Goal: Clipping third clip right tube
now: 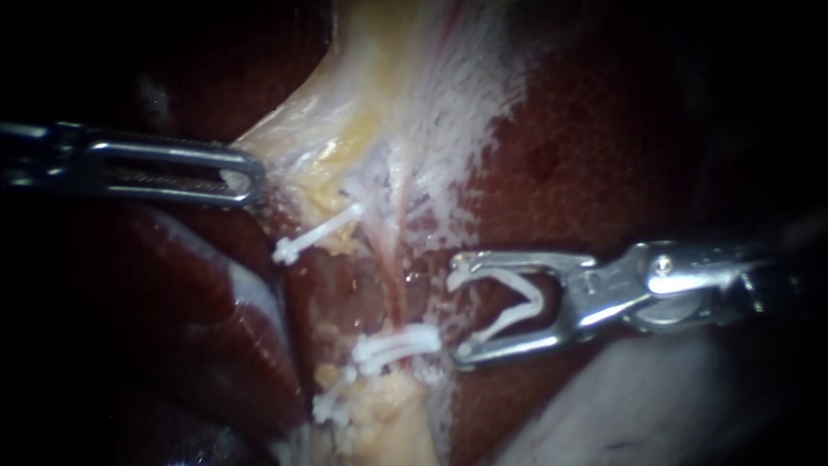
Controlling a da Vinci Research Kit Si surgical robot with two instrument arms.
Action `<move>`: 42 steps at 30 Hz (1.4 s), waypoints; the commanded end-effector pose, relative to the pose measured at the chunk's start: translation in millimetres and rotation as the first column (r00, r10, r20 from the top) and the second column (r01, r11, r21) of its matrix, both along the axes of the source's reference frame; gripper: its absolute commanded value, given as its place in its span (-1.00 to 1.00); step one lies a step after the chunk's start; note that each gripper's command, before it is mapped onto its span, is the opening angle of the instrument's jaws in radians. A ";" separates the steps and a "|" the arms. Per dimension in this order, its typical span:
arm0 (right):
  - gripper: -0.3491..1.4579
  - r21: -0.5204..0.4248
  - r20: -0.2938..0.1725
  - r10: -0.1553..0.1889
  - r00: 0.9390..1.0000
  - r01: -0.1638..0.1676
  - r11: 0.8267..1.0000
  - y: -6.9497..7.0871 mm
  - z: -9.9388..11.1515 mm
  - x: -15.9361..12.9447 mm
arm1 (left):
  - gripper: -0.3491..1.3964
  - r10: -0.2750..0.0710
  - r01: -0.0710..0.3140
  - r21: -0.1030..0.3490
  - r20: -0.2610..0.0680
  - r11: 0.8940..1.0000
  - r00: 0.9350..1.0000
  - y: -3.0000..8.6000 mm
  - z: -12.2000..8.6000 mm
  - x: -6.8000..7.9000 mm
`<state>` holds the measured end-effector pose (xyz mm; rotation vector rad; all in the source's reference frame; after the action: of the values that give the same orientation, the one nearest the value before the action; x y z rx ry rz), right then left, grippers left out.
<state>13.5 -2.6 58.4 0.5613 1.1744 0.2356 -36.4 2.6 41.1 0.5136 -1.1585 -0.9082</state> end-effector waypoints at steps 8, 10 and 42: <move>0.05 0.014 0.004 -0.004 1.000 0.004 1.000 -0.1 1.6 1.9 | -1.00 -0.002 0.002 -0.013 0.004 1.000 1.000 -0.8 -1.9 -0.7; 0.05 0.020 0.004 -0.006 1.000 0.006 1.000 -0.2 1.9 2.4 | -1.00 -0.003 0.003 -0.013 0.004 1.000 1.000 -0.8 -1.9 -0.8; -0.05 0.096 -0.002 -0.044 0.999 0.044 0.994 -0.6 1.3 6.5 | -1.00 0.002 -0.001 -0.014 0.007 1.000 1.000 -1.1 -2.0 -1.0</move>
<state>20.1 -3.2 59.7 0.6724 1.1532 0.2554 -37.4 1.5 39.1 0.5065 -1.1698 -0.8975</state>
